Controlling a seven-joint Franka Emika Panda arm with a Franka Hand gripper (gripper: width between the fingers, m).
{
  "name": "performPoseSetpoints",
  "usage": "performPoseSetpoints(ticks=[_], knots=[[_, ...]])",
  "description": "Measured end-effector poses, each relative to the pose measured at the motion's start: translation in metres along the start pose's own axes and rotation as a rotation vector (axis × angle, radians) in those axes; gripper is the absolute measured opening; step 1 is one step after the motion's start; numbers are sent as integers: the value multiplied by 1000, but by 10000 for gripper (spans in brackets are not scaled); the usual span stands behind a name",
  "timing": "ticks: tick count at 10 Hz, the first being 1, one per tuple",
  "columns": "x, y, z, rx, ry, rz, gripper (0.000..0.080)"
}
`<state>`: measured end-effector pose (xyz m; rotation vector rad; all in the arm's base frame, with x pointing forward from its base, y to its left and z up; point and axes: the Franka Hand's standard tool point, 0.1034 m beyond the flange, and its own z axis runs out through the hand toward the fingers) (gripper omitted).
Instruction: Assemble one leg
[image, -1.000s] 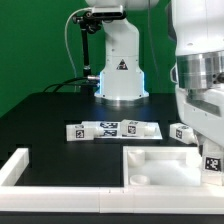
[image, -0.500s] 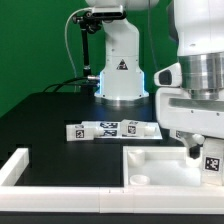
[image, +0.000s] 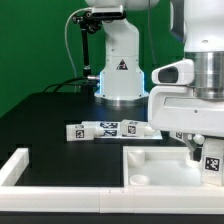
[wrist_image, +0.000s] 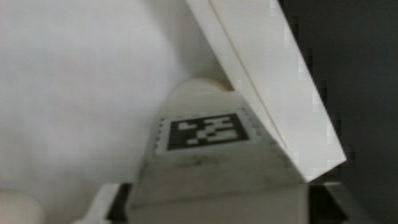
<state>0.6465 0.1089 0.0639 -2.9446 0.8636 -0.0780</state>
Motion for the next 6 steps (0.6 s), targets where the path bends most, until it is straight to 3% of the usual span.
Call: performPoseSetpoints(ticks=[1, 3, 6], knots=[[0, 1, 0, 0, 0, 81, 285], [2, 3, 1, -4, -3, 272, 285], [1, 7, 1, 4, -6, 819, 285]])
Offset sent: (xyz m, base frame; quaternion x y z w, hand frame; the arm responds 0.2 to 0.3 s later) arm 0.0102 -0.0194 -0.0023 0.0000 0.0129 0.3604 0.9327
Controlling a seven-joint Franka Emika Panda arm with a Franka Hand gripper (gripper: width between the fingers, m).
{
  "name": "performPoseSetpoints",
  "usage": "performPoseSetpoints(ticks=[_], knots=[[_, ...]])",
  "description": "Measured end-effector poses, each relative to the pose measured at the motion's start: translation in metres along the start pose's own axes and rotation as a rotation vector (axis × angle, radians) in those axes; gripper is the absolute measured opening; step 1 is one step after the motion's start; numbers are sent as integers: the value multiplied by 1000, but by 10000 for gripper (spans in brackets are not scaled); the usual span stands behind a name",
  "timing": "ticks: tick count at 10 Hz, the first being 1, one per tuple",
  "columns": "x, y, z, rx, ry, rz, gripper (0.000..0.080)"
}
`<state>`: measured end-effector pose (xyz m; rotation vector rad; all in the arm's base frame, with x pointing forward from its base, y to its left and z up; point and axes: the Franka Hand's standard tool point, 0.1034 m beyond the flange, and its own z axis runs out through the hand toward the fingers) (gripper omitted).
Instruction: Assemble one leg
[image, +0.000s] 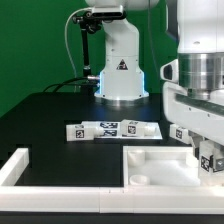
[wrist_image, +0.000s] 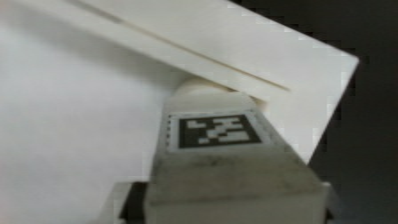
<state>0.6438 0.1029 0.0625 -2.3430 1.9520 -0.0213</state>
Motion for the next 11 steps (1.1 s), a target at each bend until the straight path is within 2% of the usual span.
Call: performPoseSetpoints(ticks=[3, 5, 6, 7, 8, 10, 11], knots=[[2, 2, 0, -1, -22, 328, 285], [2, 3, 0, -2, -21, 290, 289], [2, 3, 0, -2, -21, 284, 534], [1, 2, -1, -2, -11, 78, 534], [-4, 1, -4, 0, -10, -129, 628], [-9, 2, -4, -5, -17, -378, 645], [-8, 2, -4, -3, -16, -418, 645]])
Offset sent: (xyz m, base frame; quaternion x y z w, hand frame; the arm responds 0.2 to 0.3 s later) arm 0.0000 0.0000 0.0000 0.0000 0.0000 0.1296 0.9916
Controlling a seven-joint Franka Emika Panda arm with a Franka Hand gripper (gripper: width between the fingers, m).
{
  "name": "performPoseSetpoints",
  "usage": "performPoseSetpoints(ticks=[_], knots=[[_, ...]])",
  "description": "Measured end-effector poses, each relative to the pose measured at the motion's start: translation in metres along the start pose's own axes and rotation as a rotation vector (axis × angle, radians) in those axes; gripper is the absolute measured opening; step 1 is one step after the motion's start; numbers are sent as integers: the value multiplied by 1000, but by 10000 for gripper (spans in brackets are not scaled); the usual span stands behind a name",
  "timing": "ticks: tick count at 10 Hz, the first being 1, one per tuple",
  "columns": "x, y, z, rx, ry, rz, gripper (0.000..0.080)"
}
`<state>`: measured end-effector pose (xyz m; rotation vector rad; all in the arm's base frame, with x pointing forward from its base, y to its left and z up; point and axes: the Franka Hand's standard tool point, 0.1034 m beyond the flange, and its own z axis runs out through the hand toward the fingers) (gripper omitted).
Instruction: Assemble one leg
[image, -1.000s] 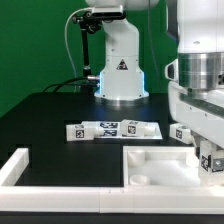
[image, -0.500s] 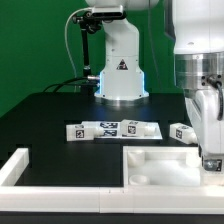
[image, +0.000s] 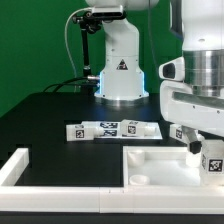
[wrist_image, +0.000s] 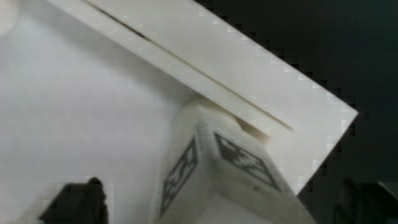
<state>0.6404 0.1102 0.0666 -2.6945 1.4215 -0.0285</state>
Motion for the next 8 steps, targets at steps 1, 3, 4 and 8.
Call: performPoseSetpoints(ticks=[1, 3, 4, 8], knots=[[1, 0, 0, -1, 1, -48, 649], [1, 1, 0, -17, 16, -299, 649], [-2, -1, 1, -30, 26, -525, 649], [-4, 4, 9, -22, 29, -678, 532]])
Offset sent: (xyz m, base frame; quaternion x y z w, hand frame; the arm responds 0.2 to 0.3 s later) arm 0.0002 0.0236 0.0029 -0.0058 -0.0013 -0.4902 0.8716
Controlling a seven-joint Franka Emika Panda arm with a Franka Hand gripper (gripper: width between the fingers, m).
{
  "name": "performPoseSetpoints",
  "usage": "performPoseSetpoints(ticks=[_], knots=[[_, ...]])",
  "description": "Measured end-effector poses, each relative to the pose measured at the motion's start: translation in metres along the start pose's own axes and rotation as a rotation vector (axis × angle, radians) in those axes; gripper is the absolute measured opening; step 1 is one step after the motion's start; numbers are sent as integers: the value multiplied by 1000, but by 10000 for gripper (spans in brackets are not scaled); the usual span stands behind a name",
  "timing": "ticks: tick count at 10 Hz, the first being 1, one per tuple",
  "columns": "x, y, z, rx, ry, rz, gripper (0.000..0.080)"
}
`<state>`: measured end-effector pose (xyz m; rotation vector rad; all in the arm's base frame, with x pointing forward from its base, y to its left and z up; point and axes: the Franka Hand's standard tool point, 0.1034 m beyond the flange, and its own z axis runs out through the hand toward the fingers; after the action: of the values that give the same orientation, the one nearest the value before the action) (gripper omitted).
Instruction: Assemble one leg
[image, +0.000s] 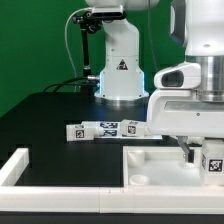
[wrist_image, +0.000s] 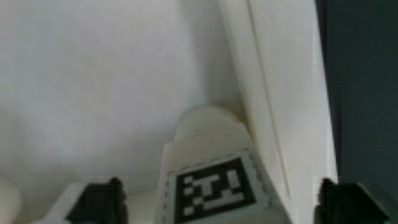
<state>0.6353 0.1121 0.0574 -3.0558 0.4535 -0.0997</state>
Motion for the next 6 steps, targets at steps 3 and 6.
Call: performPoseSetpoints(ticks=[3, 6], knots=[[0, 0, 0, 2, 0, 193, 281], [0, -2, 0, 1, 1, 452, 281]])
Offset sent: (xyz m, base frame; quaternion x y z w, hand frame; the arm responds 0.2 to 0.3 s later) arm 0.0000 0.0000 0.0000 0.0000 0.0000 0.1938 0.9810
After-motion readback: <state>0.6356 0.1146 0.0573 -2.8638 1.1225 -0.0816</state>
